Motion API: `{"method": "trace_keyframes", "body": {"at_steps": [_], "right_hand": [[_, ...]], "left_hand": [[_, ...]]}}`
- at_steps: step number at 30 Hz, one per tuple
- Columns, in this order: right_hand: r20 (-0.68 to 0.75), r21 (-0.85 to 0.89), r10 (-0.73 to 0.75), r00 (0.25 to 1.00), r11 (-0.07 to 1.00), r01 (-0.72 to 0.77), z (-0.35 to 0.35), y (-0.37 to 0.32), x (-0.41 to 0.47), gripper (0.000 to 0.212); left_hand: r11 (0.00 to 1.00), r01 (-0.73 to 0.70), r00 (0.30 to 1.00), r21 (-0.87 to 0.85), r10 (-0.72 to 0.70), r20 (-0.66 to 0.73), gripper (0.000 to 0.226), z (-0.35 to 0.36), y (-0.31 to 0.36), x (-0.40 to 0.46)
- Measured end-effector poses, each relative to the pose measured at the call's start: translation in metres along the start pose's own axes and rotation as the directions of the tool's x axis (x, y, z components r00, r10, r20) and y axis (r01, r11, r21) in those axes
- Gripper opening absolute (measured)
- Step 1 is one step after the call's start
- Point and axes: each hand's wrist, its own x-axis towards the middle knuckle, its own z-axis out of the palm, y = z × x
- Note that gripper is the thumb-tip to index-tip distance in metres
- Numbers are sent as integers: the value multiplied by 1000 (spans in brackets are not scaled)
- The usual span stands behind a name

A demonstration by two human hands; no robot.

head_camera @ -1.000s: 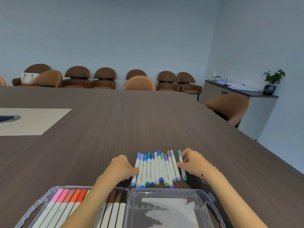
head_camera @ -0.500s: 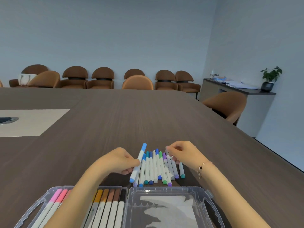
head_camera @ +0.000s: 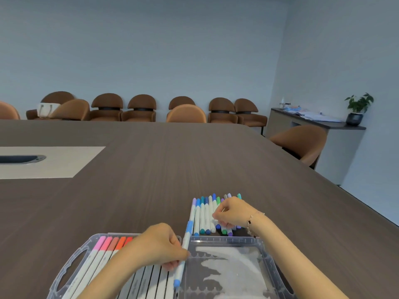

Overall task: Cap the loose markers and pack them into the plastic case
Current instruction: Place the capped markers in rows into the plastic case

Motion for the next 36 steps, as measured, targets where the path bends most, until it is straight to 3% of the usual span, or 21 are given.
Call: {"method": "trace_keyframes", "body": {"at_steps": [9, 15, 18, 20, 25, 29, 33, 36], "right_hand": [[-73, -117, -12, 997, 993, 3, 28, -34, 29, 18], [-37, -235, 62, 997, 970, -69, 38, -50, 42, 30], [-39, -222, 82, 996, 971, -89, 40, -54, 44, 33], [-42, -219, 74, 996, 972, -81, 42, -57, 46, 36], [-9, -252, 63, 998, 966, -63, 47, -63, 49, 38], [72, -184, 95, 993, 980, -80, 42, -67, 46, 34], [131, -160, 148, 980, 979, -126, 37, -72, 45, 30], [173, -148, 172, 970, 978, -147, 34, -73, 45, 42]], "left_hand": [[997, 33, 998, 72, -37, 59, 11, 24, 9, -8], [979, 46, 996, 199, -59, 62, 30, 16, 1, -5], [995, 60, 986, 82, -72, 151, 17, 11, -2, -4], [995, 43, 985, 91, -58, 164, 16, 10, -4, -2], [976, 21, 1000, 218, -26, 18, 35, 19, -4, 6], [971, -18, 996, 238, 37, -76, 27, 29, 3, 5], [979, -4, 998, 203, 17, -64, 23, 31, 4, 4], [990, 19, 999, 142, -13, -43, 24, 20, 1, 3]]}}
